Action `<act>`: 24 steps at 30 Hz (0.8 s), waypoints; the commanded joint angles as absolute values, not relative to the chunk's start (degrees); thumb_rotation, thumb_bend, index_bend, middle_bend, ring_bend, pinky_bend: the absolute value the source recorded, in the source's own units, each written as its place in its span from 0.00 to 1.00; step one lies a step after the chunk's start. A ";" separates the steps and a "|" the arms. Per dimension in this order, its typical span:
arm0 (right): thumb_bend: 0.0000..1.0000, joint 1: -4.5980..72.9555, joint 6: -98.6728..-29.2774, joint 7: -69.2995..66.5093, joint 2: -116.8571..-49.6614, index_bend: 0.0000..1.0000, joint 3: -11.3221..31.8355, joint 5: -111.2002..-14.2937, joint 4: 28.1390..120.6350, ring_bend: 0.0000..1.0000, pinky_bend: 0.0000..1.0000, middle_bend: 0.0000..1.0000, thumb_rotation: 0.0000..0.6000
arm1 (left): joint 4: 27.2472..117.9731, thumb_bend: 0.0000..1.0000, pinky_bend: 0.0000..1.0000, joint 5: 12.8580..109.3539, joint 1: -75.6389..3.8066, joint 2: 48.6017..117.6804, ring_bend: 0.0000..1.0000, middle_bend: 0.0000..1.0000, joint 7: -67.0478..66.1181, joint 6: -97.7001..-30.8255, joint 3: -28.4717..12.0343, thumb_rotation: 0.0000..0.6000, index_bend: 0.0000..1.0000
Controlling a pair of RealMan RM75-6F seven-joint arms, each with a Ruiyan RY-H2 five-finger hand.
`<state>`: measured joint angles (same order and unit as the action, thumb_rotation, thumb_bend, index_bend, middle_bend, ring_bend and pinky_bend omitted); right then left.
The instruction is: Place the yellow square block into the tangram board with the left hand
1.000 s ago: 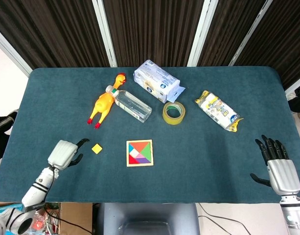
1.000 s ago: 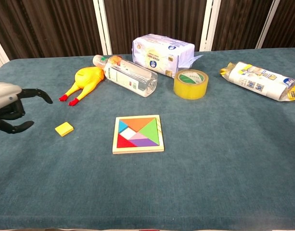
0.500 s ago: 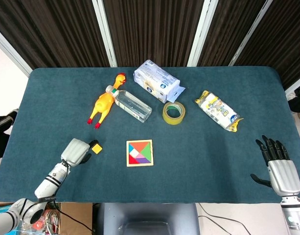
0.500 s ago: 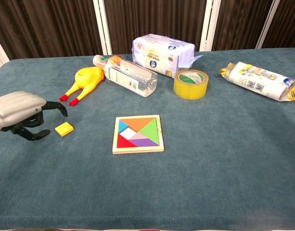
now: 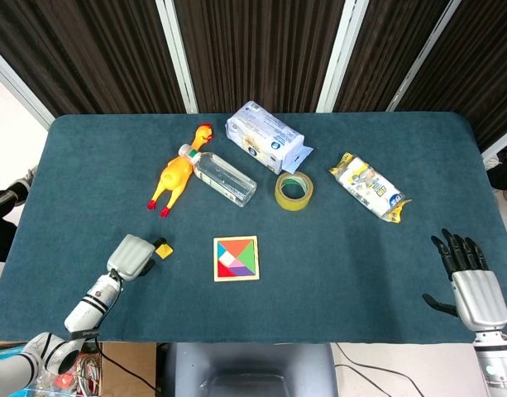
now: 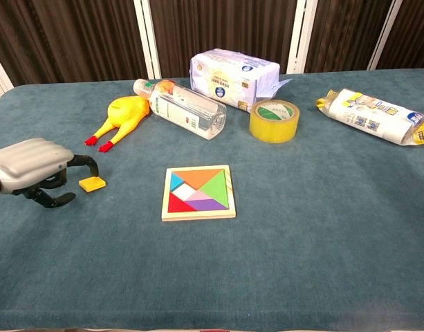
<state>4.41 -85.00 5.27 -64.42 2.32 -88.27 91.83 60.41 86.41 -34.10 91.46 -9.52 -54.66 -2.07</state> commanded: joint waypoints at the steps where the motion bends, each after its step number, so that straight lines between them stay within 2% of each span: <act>1: 0.17 4.42 -84.94 5.31 -64.43 0.00 2.31 -88.25 91.83 0.00 0.00 0.00 1.00 | 59.96 0.40 1.00 86.50 -34.23 91.73 1.00 1.00 -9.61 -54.92 -1.83 1.00 0.33; 24: 0.17 4.29 -85.14 4.85 -64.23 0.00 2.40 -88.16 91.92 0.00 0.00 0.00 1.00 | 60.64 0.39 1.00 85.47 -35.94 93.03 1.00 1.00 -11.15 -55.32 -2.05 1.00 0.35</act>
